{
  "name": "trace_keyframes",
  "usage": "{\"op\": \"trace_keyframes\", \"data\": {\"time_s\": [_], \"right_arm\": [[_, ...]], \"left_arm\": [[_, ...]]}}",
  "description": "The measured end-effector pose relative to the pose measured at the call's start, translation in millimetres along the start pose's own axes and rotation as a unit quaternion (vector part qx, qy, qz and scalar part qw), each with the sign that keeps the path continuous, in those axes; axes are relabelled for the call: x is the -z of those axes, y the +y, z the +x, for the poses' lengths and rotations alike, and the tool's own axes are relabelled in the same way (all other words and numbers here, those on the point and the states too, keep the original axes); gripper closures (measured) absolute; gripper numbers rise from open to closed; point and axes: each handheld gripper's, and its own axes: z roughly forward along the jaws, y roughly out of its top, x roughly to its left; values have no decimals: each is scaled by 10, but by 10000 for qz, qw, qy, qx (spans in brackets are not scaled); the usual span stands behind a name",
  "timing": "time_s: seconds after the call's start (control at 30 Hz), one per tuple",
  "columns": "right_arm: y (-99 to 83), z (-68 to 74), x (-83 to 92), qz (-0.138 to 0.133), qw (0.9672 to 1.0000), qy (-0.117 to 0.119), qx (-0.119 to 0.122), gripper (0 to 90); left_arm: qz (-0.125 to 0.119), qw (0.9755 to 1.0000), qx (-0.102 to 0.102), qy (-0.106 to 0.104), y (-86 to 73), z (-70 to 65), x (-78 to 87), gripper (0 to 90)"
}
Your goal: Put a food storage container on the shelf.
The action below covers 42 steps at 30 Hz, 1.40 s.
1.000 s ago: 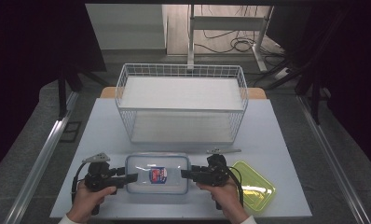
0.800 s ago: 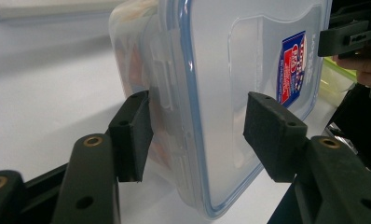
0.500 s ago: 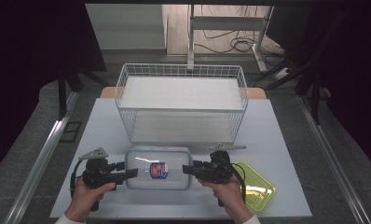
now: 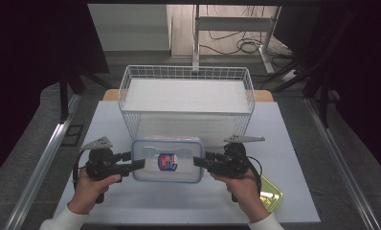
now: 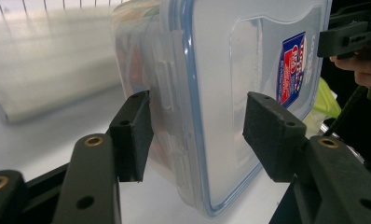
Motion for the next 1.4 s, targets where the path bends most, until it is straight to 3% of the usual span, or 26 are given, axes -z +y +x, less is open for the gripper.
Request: {"op": "trace_keyframes", "data": {"time_s": [0.3,0.57,0.93,1.07,1.4], "right_arm": [[343,58,155,-131,9996,-101,239,518],[672,85,346,-288,9987,-169,394,518],[1094,-13,524,-421,9977,-235,467,517],[1245,-94,534,-424,9977,-244,475,517],[1393,-200,504,-366,9981,-265,410,516]], "left_arm": [[-156,9997,-171,8,358,-53,49,434],[-234,9989,-416,18,769,-136,71,434],[-249,9979,-591,28,1271,-153,-3,434],[-235,9981,-574,25,1396,-120,-51,434],[-181,9985,-526,-12,1563,-20,-141,433]]}}
